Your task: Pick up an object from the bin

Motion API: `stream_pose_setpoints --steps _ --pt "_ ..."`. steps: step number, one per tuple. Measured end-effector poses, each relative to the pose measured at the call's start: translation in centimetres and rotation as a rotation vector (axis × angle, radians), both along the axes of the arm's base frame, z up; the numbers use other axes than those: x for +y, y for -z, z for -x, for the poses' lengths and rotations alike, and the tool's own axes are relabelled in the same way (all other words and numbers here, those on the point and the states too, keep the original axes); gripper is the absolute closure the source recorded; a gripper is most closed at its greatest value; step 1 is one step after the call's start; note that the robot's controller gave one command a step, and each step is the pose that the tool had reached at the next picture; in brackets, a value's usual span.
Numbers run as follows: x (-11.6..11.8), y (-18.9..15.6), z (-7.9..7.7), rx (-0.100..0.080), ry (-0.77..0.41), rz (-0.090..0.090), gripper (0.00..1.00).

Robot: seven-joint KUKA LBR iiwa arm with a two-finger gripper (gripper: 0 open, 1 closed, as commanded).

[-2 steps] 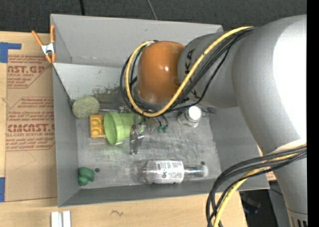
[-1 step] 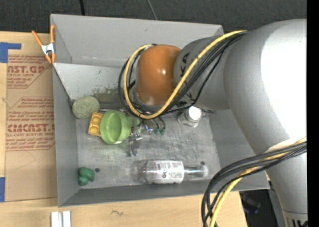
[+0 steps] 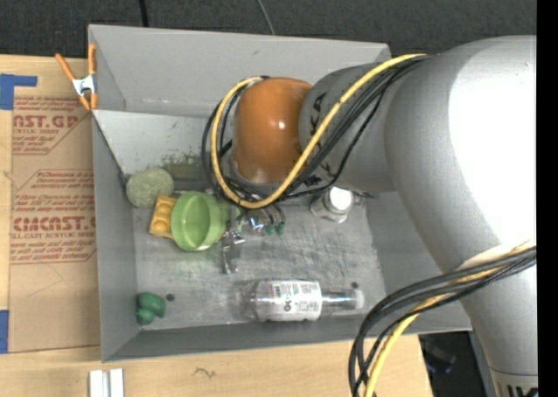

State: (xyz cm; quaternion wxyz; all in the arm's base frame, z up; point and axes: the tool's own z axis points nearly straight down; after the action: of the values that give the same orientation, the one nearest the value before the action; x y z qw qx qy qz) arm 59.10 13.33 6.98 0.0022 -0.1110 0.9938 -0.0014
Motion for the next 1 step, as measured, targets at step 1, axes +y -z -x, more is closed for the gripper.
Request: stream_pose_setpoints --steps 1 --pt "-1.44 -0.21 0.15 -0.005 0.008 -0.01 1.0"
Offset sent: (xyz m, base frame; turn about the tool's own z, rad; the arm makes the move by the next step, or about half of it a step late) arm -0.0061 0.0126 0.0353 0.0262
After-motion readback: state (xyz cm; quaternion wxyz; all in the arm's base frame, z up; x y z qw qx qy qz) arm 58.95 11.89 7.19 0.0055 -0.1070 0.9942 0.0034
